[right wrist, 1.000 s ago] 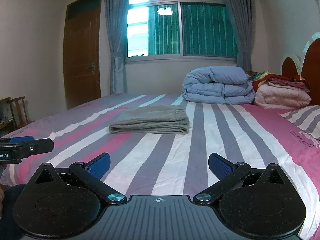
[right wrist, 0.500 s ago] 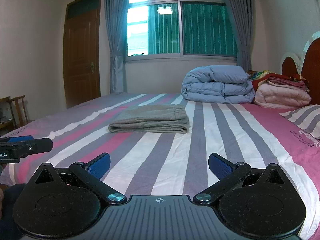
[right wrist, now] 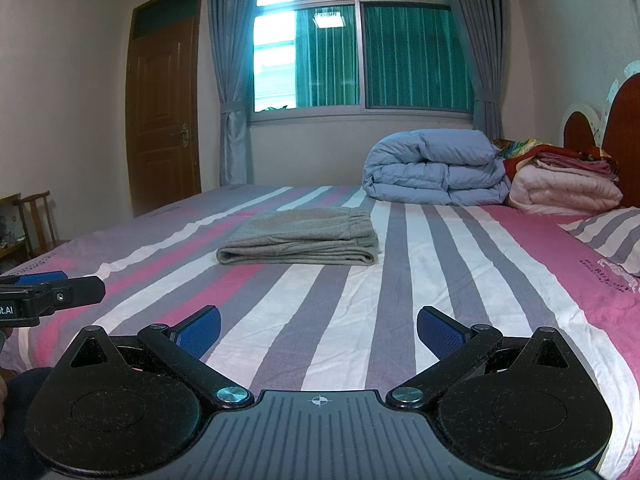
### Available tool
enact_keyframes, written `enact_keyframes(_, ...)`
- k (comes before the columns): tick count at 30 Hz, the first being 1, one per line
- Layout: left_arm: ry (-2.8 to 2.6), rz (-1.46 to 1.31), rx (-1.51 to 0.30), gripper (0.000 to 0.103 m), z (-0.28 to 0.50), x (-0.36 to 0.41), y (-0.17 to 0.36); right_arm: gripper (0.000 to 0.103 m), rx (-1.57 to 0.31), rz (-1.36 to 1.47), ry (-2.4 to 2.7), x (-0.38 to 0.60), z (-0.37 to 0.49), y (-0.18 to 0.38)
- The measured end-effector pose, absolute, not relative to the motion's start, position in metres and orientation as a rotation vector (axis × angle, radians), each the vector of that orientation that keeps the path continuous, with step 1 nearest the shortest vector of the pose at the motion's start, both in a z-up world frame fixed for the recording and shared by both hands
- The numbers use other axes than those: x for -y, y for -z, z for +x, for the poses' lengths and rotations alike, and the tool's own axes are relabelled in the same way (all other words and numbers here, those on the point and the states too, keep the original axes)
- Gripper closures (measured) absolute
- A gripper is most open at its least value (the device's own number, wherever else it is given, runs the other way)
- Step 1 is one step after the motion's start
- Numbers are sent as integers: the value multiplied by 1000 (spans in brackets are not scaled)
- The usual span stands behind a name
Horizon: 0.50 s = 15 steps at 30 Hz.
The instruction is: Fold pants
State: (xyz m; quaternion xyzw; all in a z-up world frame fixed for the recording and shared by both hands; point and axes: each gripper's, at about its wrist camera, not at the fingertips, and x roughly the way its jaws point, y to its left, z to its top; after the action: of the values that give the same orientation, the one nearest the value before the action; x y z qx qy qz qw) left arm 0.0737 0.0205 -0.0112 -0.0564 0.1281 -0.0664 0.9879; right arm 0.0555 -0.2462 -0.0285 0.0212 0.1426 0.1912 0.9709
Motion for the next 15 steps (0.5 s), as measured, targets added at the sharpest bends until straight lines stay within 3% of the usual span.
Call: enact_keyframes(15, 129, -108, -252, 6, 73, -20, 10, 0, -290, 43, -387, 247, 54, 28)
